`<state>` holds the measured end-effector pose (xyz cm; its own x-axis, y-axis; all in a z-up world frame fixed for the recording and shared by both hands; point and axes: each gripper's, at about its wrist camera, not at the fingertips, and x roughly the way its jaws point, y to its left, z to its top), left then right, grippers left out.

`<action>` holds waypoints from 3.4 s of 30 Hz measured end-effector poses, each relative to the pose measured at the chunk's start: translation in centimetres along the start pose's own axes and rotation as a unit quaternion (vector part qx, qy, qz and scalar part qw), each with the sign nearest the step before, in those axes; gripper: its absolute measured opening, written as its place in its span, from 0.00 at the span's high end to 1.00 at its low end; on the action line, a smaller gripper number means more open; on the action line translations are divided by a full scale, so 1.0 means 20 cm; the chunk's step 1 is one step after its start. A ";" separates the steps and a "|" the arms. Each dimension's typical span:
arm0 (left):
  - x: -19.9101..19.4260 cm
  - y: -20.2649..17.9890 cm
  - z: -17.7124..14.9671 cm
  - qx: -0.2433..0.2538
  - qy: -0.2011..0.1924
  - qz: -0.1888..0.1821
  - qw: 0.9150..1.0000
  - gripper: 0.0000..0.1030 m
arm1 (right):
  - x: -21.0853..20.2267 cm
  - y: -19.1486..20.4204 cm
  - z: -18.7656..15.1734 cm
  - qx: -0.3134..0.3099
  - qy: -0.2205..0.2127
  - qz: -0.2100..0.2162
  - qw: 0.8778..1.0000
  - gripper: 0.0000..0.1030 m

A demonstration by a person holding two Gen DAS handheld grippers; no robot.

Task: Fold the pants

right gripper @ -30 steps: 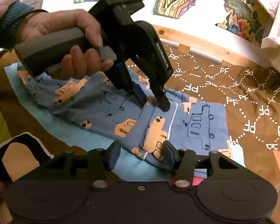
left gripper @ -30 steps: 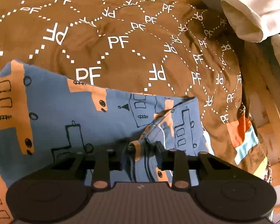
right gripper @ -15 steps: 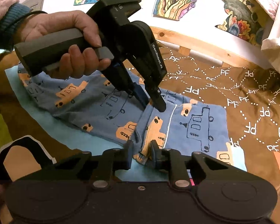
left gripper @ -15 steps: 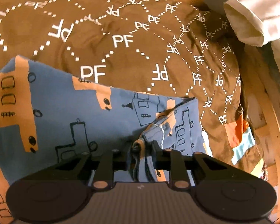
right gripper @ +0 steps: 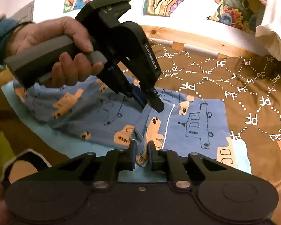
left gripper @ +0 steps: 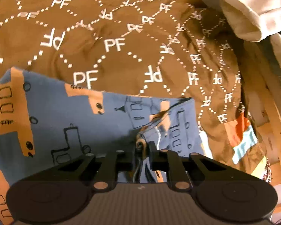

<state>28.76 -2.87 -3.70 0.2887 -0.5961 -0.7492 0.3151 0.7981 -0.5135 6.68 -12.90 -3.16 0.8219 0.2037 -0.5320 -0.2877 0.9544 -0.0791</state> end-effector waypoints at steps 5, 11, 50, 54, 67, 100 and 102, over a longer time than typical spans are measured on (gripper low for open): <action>-0.08 -0.01 0.03 0.023 -0.009 -0.005 1.000 0.89 | -0.05 0.02 0.06 0.002 -0.014 0.003 1.000 0.88; -0.17 0.06 0.02 0.020 -0.016 -0.006 1.000 0.90 | -0.04 0.08 0.11 -0.004 -0.017 0.018 1.000 0.88; -0.47 0.43 -0.12 0.043 -0.039 0.049 0.997 0.88 | 0.24 0.54 0.23 -0.112 0.041 0.108 0.987 0.88; -0.50 0.43 -0.12 0.045 -0.043 0.045 0.997 0.88 | 0.21 0.54 0.24 -0.114 0.034 0.110 0.987 0.88; -0.65 0.49 -0.23 0.019 -0.090 0.065 0.994 0.42 | 0.17 0.46 0.22 -0.099 0.027 0.139 0.985 0.59; -1.12 0.70 -0.81 -0.080 -0.312 0.237 0.917 0.54 | 0.53 0.30 0.45 -0.184 -0.005 0.014 0.983 0.04; -1.12 0.71 -0.80 -0.082 -0.312 0.238 0.916 0.61 | 0.63 0.32 0.45 -0.204 0.007 0.000 0.979 0.06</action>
<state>12.28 23.23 -1.01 0.8348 -0.0700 -0.5461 -0.1062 0.9528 -0.2844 19.71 -2.27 -2.75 0.8157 0.1978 -0.5436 -0.4626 0.7872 -0.4078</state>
